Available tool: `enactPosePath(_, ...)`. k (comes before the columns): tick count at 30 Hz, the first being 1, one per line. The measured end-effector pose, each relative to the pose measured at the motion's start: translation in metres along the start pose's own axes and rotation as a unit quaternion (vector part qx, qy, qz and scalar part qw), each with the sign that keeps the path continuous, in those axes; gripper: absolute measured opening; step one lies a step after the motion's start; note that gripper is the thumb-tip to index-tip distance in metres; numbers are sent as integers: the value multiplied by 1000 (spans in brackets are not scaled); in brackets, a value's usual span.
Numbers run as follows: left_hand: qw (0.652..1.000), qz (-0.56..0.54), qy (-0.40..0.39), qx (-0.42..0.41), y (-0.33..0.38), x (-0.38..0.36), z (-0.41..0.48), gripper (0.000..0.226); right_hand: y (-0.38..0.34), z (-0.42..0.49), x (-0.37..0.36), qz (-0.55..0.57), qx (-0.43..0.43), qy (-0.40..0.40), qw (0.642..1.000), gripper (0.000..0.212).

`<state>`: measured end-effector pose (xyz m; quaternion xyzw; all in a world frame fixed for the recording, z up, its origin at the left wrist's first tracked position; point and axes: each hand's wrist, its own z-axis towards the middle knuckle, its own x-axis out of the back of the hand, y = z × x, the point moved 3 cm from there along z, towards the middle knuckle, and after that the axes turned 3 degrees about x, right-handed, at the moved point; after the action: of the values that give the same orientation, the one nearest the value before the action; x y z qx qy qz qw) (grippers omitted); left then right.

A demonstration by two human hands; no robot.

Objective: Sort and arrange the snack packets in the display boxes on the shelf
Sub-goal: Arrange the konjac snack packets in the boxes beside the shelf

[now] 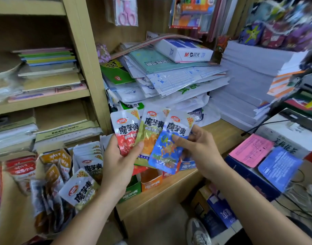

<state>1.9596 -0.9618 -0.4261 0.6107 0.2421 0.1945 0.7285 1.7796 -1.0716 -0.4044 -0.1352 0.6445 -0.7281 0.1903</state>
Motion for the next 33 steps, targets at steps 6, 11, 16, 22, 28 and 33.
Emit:
enactPosePath(6,991,82,101,-35,0,-6,14,36,-20,13,67,-67,140,260,953,36)
enactPosePath(11,990,79,106,-49,-1,-24,14,32,20,33,72,-327,117,218,912,6)
enactPosePath(16,992,80,89,-46,-5,-31,14,31,68,41,62,-497,9,71,865,34)
enactPosePath(22,994,83,49,-47,-10,-37,12,32,51,29,63,-388,27,116,914,28)
enactPosePath(28,994,104,-1,-42,-16,-53,2,38,23,-7,28,-30,1,38,999,74)
enactPosePath(33,996,77,-49,-8,-21,-60,-3,34,34,-5,27,2,-22,97,995,70)
